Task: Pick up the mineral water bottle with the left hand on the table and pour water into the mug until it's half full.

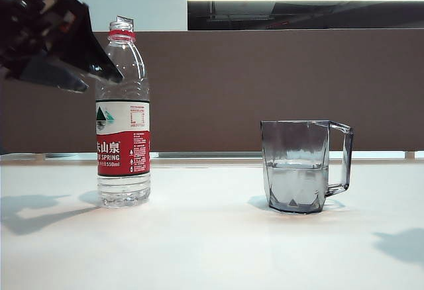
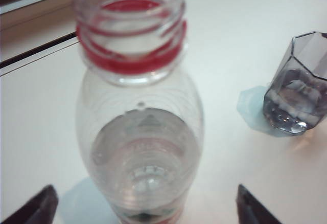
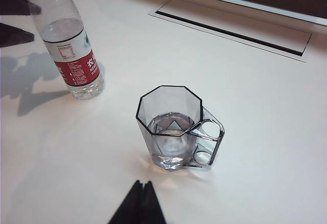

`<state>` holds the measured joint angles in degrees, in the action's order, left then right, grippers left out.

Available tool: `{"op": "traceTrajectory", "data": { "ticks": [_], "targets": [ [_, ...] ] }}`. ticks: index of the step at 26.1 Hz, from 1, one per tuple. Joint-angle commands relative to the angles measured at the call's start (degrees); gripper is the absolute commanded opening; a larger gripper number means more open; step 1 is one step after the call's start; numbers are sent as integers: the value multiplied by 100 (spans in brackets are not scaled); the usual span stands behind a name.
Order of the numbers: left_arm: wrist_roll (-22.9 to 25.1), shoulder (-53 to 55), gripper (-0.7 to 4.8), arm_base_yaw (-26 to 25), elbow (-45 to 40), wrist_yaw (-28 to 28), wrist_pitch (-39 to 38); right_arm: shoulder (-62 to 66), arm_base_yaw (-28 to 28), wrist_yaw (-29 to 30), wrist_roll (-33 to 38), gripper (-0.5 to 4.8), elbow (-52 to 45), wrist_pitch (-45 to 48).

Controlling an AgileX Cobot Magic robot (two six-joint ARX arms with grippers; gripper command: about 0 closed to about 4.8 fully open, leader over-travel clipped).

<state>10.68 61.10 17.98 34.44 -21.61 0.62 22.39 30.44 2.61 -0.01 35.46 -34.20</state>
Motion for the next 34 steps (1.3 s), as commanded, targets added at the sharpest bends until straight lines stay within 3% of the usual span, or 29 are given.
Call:
{"op": "traceTrajectory", "data": {
  "ticks": [1,2,3,4,7,11,17,22,29,34],
  "targets": [
    [-4,-262,339,-2,26,0,-254,-4,-4,9,-17,-2,50,105],
    [-11,-337,268,-2,26,-2,-328,-7,-4,9,-17,-1,50,105],
    [-24,-476,122,-2,26,-2,-448,-7,-4,9,-17,-1,50,103],
    [-46,-568,49,-2,26,-2,-503,-7,-4,9,-17,-1,50,105],
    [-181,-798,-8,-2,26,0,-623,-7,-4,9,-17,-1,50,103],
    [-656,-1075,-6,0,26,356,-678,-7,-4,7,-17,-1,50,101],
    [-922,-1666,-6,0,15,957,-992,-7,-4,7,-17,-1,50,98],
    [-909,-2258,-6,0,-22,988,-979,-7,-4,7,-17,-1,50,98],
    [-1032,-3449,-6,0,-708,1117,-793,-7,-4,7,-17,-1,50,101],
    [-1126,-4452,-6,-2,-1329,1808,-605,-7,-4,7,-17,-1,50,101]
  ]
}}
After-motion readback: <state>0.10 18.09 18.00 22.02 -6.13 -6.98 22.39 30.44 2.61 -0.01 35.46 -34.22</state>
